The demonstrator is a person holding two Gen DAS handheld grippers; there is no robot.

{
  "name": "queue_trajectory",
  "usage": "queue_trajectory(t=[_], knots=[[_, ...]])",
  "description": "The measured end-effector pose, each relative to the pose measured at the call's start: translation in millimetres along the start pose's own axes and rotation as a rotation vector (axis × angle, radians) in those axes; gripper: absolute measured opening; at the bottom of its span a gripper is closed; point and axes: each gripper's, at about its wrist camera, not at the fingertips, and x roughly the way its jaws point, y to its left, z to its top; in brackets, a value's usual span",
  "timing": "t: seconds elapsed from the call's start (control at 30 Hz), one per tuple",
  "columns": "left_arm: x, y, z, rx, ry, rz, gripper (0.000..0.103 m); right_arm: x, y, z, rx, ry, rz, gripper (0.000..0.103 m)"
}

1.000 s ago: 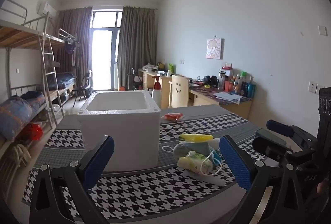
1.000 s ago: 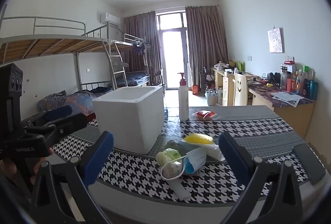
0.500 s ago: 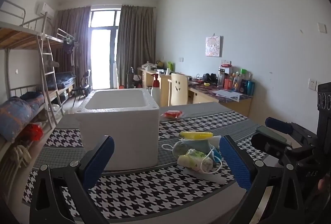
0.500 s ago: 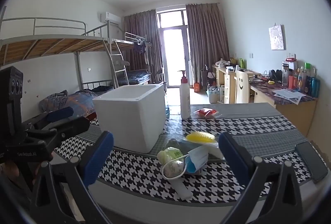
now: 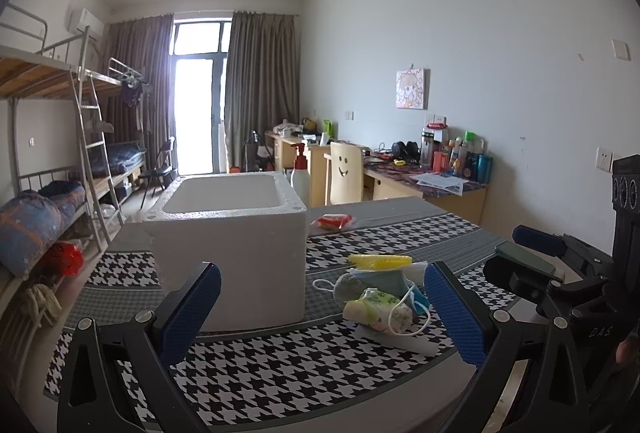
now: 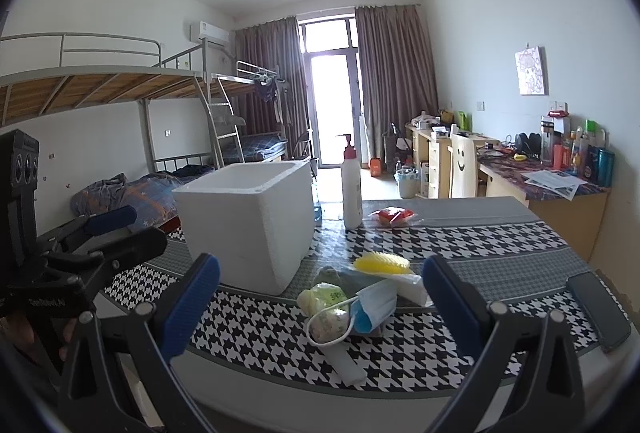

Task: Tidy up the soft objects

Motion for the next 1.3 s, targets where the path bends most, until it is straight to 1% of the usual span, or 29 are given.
queue_trajectory(t=[0.37,0.87,1.3], knots=[[6.4,6.1,2.3,-0.009,0.02,-0.011,0.102,6.4,-4.6,2.4,0.001,0.009,-0.013,0.102],[14.9,4.4,3.8,-0.007,0.026,-0.02,0.102,13.1,-7.3,8.1,-0.01,0.012,-0.016,0.102],[35.7,1.0,0.9,-0.008,0.073,-0.052,0.102,28.0,-17.7,6.4,-0.003,0.048,-0.044,0.102]])
